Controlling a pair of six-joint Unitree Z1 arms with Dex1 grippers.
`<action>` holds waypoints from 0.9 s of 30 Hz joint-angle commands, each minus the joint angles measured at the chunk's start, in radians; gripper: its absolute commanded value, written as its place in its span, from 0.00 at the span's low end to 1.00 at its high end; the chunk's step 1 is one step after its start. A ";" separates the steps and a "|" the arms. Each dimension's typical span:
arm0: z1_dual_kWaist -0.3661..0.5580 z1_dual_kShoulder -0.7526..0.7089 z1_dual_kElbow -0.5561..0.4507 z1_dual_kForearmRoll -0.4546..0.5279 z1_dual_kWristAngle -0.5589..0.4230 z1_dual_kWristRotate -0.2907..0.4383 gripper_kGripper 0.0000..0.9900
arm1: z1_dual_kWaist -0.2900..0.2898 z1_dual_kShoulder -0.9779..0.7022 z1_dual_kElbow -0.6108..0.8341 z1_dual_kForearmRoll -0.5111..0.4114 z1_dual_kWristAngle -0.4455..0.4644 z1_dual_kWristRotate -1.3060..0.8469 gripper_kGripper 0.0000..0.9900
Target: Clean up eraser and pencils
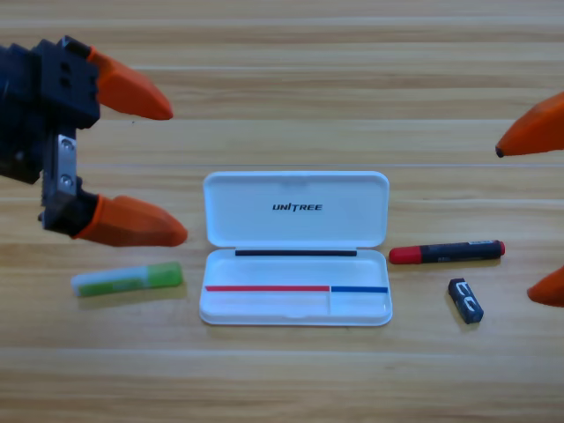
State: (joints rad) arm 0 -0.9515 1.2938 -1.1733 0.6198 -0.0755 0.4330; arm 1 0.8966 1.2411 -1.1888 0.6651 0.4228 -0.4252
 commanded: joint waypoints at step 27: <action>0.217 0.173 -0.270 0.287 0.172 0.191 1.00 | -0.209 0.294 -0.074 0.076 -0.269 0.295 1.00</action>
State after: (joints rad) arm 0 -0.8609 1.3764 -1.3982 0.8538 0.0757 0.5610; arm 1 0.7719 1.3868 -1.2695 0.7238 0.3236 -0.1692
